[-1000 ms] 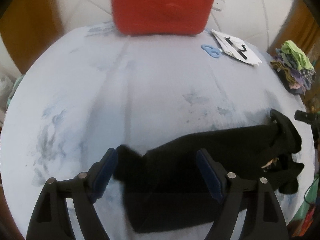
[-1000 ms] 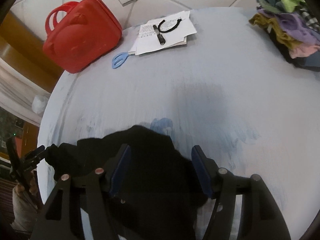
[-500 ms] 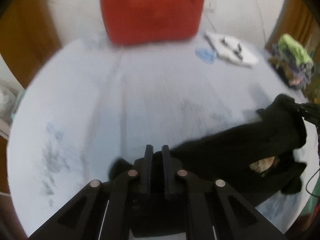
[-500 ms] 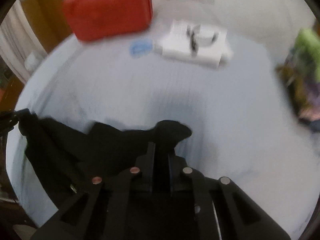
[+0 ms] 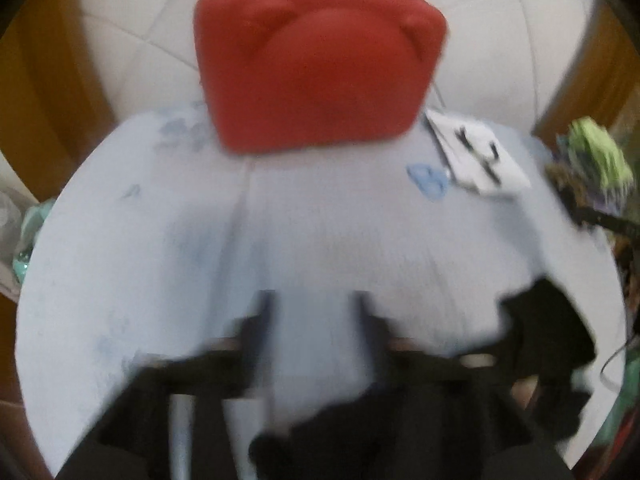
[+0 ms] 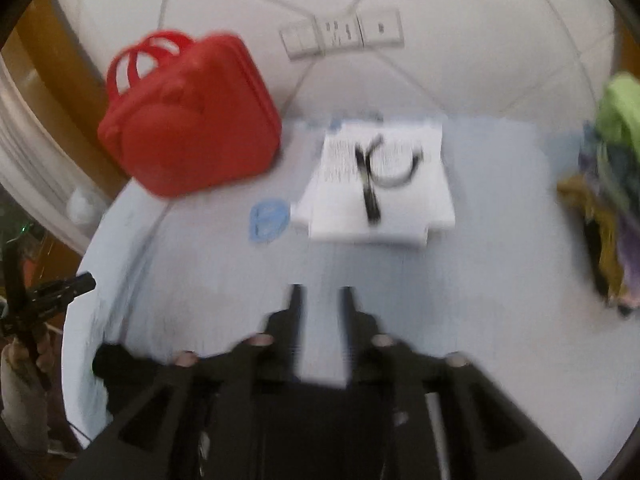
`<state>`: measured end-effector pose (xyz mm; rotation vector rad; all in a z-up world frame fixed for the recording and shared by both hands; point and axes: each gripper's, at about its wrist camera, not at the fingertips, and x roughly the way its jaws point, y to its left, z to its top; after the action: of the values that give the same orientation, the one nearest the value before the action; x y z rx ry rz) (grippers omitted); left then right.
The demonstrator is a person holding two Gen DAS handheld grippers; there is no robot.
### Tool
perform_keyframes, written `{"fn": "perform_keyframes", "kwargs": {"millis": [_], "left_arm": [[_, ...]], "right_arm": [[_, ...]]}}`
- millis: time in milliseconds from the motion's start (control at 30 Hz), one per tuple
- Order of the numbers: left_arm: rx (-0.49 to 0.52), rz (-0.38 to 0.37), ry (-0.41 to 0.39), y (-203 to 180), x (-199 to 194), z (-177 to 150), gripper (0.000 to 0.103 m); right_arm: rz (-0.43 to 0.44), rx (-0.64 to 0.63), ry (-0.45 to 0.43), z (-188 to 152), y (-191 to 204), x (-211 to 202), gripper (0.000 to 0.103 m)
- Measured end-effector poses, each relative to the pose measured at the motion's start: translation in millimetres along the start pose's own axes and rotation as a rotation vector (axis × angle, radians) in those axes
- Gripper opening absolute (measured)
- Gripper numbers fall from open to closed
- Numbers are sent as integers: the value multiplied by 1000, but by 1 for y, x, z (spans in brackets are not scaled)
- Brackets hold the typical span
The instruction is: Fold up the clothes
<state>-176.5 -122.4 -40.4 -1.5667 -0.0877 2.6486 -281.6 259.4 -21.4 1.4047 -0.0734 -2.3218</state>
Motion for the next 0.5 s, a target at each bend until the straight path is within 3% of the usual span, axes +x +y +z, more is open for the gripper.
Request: {"fn": "perform_keyframes", "kwargs": {"millis": [33, 67, 200, 333, 367, 400, 433, 500], "left_arm": [[9, -4, 9, -1, 0, -12, 72], [13, -10, 25, -3, 1, -23, 72], [16, -13, 104, -10, 11, -63, 72], [32, -1, 142, -20, 28, -82, 69], [46, 8, 141, -23, 30, -83, 63], [59, 14, 146, -26, 34, -84, 39], [60, 15, 159, -28, 38, -83, 22], [47, 17, 171, -30, 41, -80, 13]], "right_arm": [[8, 16, 22, -12, -4, 3, 62], [17, 32, 45, -24, -8, 5, 71], [14, 84, 121, -61, -22, 16, 71], [8, 145, 165, -79, -38, 26, 71], [7, 160, 176, -84, -42, 29, 71], [6, 176, 186, -88, -46, 31, 71], [11, 177, 197, -89, -46, 38, 71], [17, 152, 223, -90, -40, 50, 70]]}}
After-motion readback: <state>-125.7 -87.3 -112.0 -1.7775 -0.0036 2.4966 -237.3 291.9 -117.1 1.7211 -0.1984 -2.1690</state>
